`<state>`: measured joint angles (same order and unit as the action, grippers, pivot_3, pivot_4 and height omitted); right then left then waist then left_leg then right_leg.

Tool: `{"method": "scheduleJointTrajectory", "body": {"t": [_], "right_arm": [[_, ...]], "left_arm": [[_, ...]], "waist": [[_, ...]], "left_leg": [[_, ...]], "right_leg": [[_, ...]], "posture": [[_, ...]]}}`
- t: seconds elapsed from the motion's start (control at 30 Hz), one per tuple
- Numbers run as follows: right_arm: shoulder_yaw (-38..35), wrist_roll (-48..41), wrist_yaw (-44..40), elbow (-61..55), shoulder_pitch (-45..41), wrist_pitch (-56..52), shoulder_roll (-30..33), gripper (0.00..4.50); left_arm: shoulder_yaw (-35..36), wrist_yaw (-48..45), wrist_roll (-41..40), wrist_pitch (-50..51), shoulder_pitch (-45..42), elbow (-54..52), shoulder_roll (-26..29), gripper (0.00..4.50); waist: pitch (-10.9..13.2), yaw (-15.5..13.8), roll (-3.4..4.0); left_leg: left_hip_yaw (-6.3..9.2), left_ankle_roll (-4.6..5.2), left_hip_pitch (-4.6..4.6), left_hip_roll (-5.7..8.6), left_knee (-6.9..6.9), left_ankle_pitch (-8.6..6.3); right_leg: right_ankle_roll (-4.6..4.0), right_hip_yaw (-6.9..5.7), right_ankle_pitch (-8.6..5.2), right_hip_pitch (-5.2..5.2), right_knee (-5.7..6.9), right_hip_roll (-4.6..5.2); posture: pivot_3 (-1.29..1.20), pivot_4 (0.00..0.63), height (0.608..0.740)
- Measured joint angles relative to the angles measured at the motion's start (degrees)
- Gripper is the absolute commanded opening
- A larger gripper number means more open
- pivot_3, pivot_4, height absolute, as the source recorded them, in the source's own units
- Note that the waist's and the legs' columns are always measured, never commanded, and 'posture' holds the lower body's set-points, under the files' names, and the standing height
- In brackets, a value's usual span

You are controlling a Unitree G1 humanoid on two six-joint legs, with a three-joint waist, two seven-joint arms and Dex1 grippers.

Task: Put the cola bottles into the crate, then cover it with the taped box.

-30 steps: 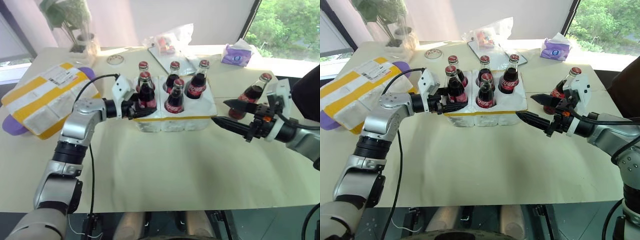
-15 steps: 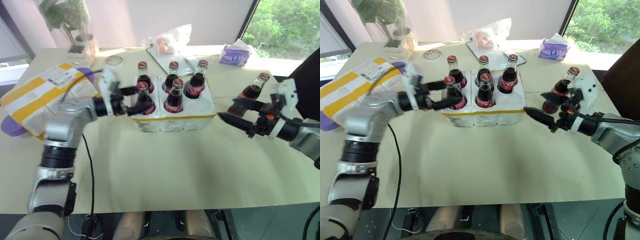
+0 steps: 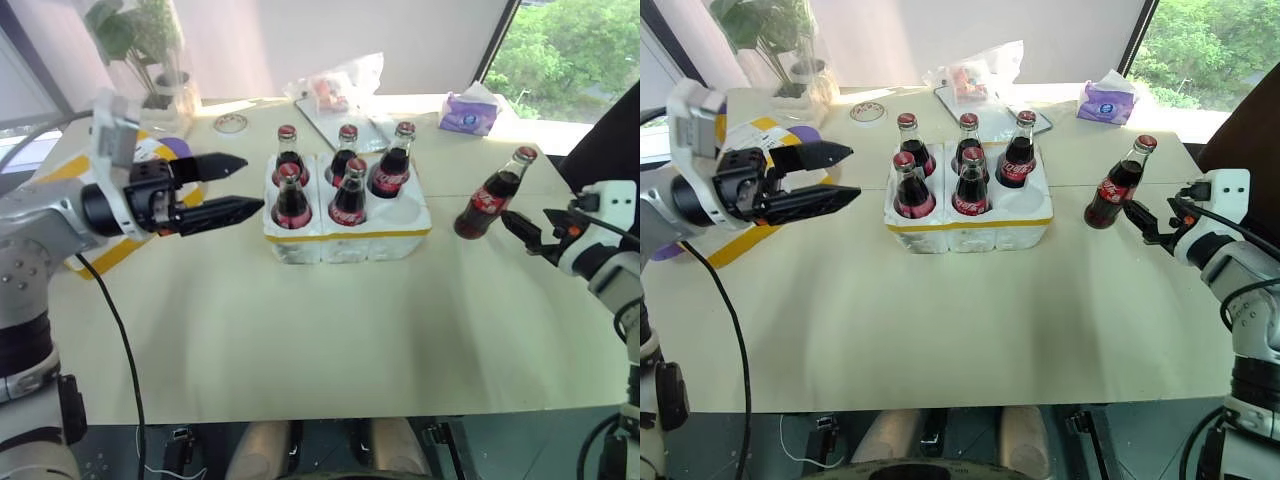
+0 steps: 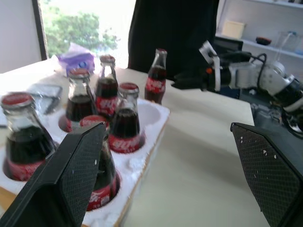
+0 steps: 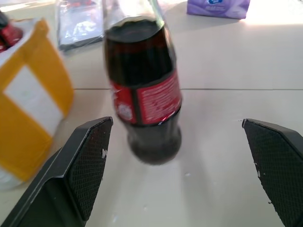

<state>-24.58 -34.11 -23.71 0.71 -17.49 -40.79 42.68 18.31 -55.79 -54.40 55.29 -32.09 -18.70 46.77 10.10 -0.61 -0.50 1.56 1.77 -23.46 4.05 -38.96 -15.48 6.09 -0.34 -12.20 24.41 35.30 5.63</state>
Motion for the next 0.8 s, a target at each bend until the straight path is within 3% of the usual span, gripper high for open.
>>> {"method": "scheduleJointTrajectory", "body": {"t": [0.33,0.67,0.77,0.8], "right_arm": [[1.9,1.5,-2.7,3.2,-3.6,0.7,-1.2,4.5],[6.0,6.1,-3.6,14.1,-10.4,6.5,-5.4,4.5],[6.2,7.2,-3.5,17.5,-12.2,8.3,-5.8,3.62],[6.2,7.4,-3.5,17.9,-12.4,8.8,-6.0,3.12]], "left_arm": [[-3.9,-0.3,1.4,-3.3,2.1,-1.9,0.5,4.42],[-5.9,-0.3,1.3,-3.6,2.0,-2.4,0.5,4.42],[-6.2,-0.2,1.3,-3.7,2.0,-2.6,0.5,4.5],[-6.2,-0.2,1.3,-3.8,2.0,-2.6,0.5,4.5]], "waist": [[0.0,0.0,0.01],[0.0,0.0,0.03],[0.0,0.0,0.05],[0.0,0.0,0.05]], "left_leg": [[0.01,0.01,0.0,0.0,0.09,-0.01],[0.01,0.01,0.0,0.0,0.13,-0.01],[0.01,0.01,0.0,0.01,0.13,-0.01],[0.01,0.01,0.0,0.01,0.14,-0.01]], "right_leg": [[-0.01,0.01,0.0,0.02,-0.05,0.03],[0.0,0.01,0.0,0.04,-0.05,0.0],[0.0,0.01,0.0,0.04,-0.06,0.0],[0.0,0.01,0.0,0.04,-0.06,0.01]], "posture": [[0.0,0.15,0.74],[0.0,0.15,0.74],[0.0,0.15,0.74],[0.0,0.15,0.74]]}}
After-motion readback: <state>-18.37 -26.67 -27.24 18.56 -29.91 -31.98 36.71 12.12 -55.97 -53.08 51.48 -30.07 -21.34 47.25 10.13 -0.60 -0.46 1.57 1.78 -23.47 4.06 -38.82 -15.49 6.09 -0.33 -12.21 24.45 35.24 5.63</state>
